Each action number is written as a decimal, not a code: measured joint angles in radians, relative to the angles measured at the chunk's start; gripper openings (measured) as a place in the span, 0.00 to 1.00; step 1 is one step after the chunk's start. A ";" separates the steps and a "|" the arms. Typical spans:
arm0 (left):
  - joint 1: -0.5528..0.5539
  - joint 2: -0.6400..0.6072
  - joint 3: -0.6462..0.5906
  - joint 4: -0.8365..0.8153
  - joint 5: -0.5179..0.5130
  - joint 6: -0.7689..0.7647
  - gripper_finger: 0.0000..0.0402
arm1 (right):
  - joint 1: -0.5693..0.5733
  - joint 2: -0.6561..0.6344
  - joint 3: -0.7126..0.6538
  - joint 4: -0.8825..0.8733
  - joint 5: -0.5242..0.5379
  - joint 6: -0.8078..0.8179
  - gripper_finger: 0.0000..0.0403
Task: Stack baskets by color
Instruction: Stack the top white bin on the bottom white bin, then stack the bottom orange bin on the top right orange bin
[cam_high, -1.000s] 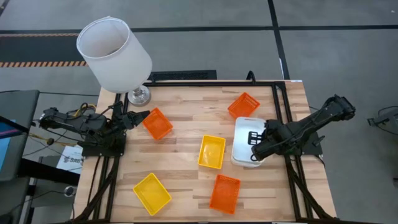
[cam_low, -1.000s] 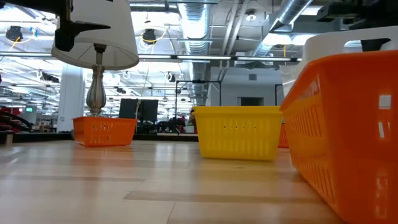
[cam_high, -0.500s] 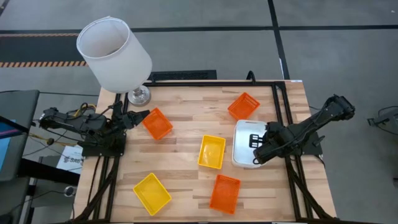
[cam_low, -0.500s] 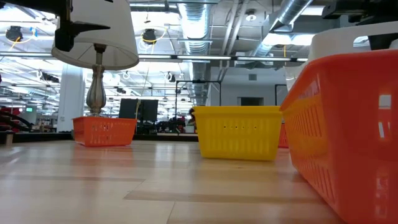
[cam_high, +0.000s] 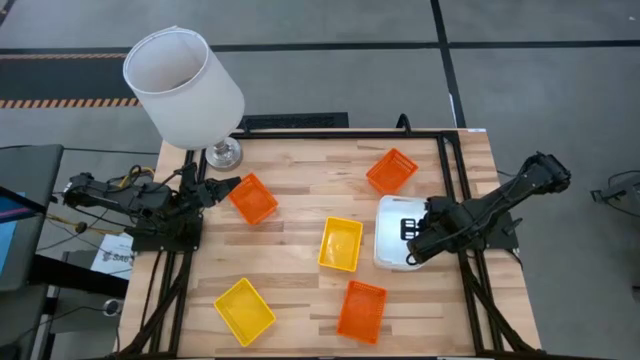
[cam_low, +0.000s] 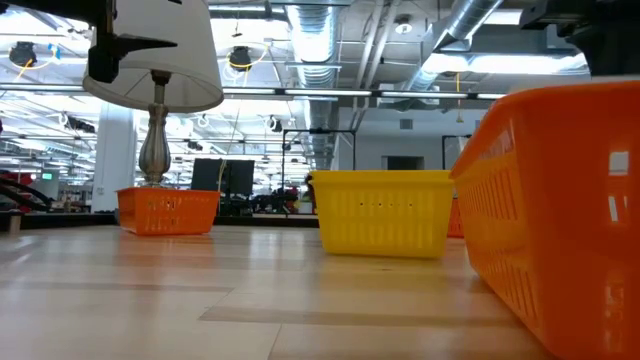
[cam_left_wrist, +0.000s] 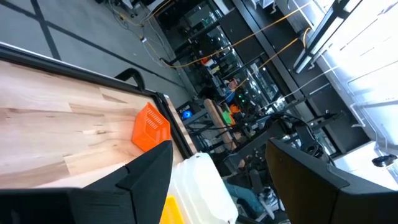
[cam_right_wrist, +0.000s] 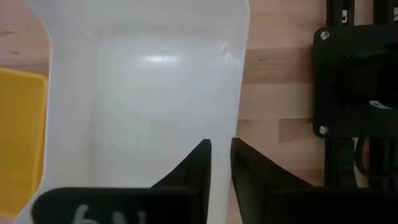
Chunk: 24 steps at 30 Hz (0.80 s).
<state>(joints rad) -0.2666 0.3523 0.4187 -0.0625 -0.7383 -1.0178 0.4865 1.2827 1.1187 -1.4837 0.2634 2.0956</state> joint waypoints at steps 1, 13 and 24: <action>0.000 0.000 0.000 0.000 0.000 0.001 0.61 | -0.002 0.000 0.000 0.000 0.000 -0.003 0.23; 0.000 0.000 0.000 0.000 -0.007 -0.011 0.61 | -0.098 -0.078 0.000 -0.023 0.011 -0.166 0.40; 0.000 0.000 0.000 0.004 0.000 -0.052 0.61 | -0.460 -0.270 0.000 0.174 0.106 -0.640 0.44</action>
<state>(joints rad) -0.2665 0.3527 0.4187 -0.0588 -0.7382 -1.0697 0.0262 1.0127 1.1191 -1.3097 0.3696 1.4557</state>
